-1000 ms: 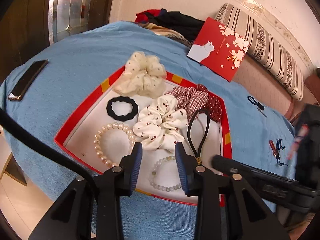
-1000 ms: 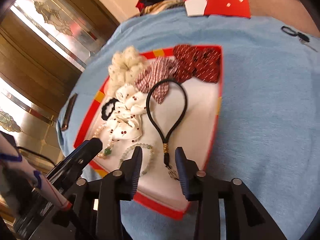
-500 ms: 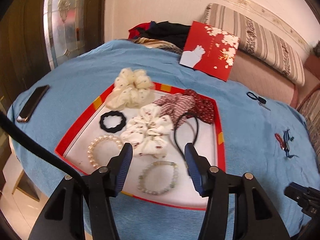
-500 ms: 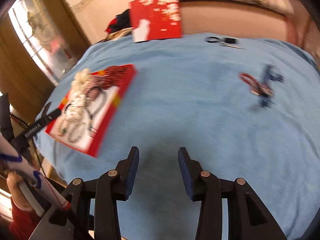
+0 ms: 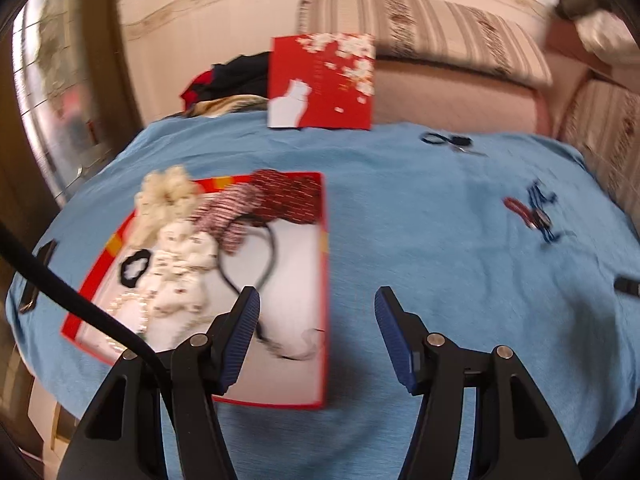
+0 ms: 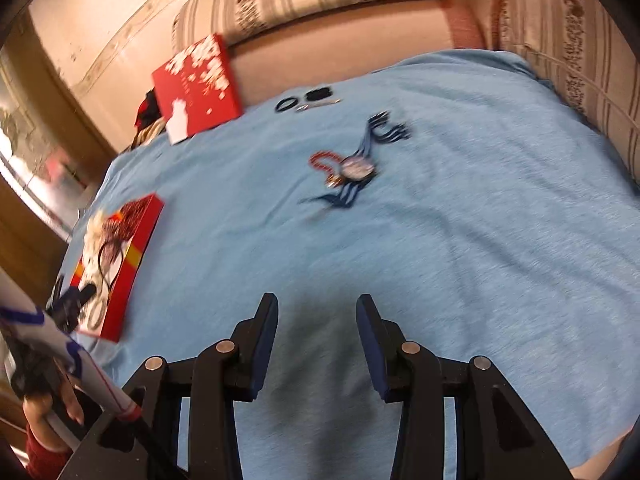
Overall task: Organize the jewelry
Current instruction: 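Withdraw both tools from the tray toward the watch and red bracelet, then grasp the red-bead bracelet with left tool while right tool grasps blue striped watch strap, then carry red bracelet and blue watch into the red tray and open both tools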
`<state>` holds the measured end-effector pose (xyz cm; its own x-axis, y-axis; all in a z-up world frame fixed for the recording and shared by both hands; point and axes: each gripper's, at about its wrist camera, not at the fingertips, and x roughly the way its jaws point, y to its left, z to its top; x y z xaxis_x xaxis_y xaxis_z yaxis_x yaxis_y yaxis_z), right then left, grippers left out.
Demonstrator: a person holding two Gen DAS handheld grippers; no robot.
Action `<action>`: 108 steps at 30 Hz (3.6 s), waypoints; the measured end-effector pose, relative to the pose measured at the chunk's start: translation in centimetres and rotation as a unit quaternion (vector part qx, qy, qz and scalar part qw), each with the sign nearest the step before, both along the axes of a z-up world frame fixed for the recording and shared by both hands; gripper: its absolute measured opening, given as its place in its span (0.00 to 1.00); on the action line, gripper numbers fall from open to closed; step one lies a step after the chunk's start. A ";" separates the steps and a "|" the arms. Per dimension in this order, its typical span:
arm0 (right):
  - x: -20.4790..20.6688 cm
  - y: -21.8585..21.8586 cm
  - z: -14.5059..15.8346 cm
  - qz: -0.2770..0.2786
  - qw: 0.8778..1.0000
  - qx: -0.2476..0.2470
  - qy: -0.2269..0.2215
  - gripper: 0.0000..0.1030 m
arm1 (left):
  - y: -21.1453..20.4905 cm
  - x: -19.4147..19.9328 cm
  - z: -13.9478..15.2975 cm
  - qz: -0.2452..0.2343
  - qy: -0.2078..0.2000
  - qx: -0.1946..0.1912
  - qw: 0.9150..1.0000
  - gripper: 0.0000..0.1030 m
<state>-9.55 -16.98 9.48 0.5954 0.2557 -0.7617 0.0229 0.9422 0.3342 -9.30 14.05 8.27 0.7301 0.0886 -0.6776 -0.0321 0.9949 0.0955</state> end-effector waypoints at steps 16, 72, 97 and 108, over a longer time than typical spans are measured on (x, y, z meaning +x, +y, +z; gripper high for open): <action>10.7 -4.5 -1.2 -0.036 0.999 0.012 0.007 0.43 | -5.3 5.1 -0.7 -0.062 0.077 -0.081 0.992 0.57; 22.2 -3.9 -6.0 -0.027 0.999 0.011 0.025 0.27 | -17.6 22.1 -6.7 -0.157 0.184 -0.171 0.955 0.46; 13.5 0.3 3.7 0.042 0.993 0.075 -0.079 0.02 | -11.2 11.8 6.1 -0.163 0.075 -0.151 0.972 0.07; 7.4 6.3 7.9 0.089 0.986 0.068 -0.122 0.02 | -1.0 4.0 10.4 -0.105 0.038 -0.131 0.985 0.07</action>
<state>-2.16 -10.69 17.34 0.6933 0.4626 -0.5526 -0.2348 0.8699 0.4337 -5.28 13.04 18.66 0.6604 -0.2445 -0.7100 0.1748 0.9696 -0.1713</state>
